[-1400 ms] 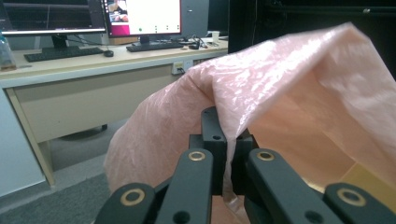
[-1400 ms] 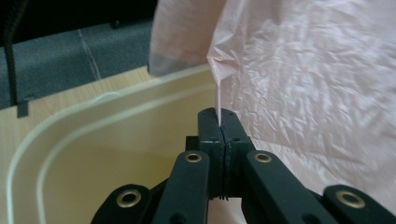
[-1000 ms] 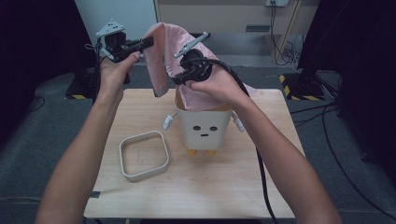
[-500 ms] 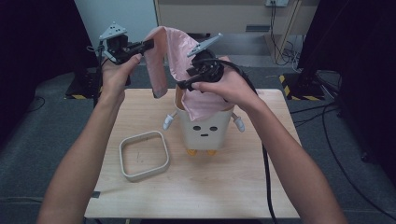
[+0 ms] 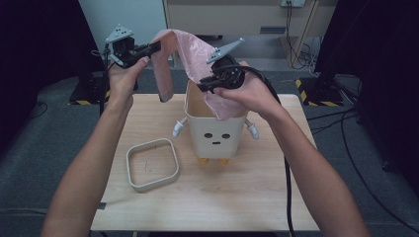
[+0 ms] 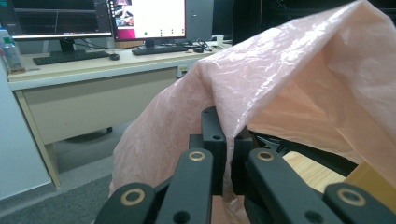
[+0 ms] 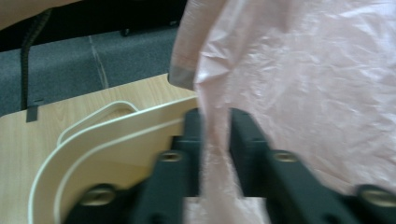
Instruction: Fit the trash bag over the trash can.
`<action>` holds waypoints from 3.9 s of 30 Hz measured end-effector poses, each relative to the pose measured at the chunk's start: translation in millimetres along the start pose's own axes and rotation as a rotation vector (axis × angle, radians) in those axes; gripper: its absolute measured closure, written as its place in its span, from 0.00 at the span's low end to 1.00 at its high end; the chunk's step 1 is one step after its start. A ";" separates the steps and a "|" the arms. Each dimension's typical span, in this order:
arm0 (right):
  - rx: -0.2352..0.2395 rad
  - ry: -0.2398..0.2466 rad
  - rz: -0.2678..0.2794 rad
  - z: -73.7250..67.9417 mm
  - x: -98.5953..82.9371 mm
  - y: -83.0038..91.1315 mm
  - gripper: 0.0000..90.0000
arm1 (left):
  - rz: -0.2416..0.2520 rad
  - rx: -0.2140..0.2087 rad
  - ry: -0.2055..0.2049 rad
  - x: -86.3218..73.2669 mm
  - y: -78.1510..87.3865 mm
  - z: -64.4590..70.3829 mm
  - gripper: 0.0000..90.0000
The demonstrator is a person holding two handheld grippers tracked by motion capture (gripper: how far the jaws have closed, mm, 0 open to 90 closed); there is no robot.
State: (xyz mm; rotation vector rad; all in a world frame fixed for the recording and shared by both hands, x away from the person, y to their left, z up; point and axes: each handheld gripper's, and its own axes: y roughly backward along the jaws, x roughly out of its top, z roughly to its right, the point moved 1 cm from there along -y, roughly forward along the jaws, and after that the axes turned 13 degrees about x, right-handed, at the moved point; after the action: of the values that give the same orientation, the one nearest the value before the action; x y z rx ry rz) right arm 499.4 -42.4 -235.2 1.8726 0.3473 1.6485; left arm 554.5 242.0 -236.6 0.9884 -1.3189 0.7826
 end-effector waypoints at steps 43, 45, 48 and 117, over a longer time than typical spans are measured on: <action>0.016 -0.041 0.129 -5.5 25.7 10.5 0.37 | 0.044 0.008 0.030 1.9 15.3 -15.8 0.99; 0.015 -0.056 0.148 -0.6 22.1 18.2 0.35 | 0.045 0.007 0.030 1.5 14.9 -15.5 0.99; 0.014 -0.068 0.179 4.9 16.4 27.2 0.34 | 0.045 0.006 0.028 1.0 14.5 -15.3 0.99; -0.219 -0.225 0.065 69.2 -63.8 51.7 0.99 | 0.042 -0.071 -0.033 -5.7 14.7 13.2 0.99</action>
State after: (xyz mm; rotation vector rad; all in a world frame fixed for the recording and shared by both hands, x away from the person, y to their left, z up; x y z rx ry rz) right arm 543.7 -137.5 -257.9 1.8927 0.0117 1.4335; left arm 535.2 236.3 -240.5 0.9235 -1.3901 0.7489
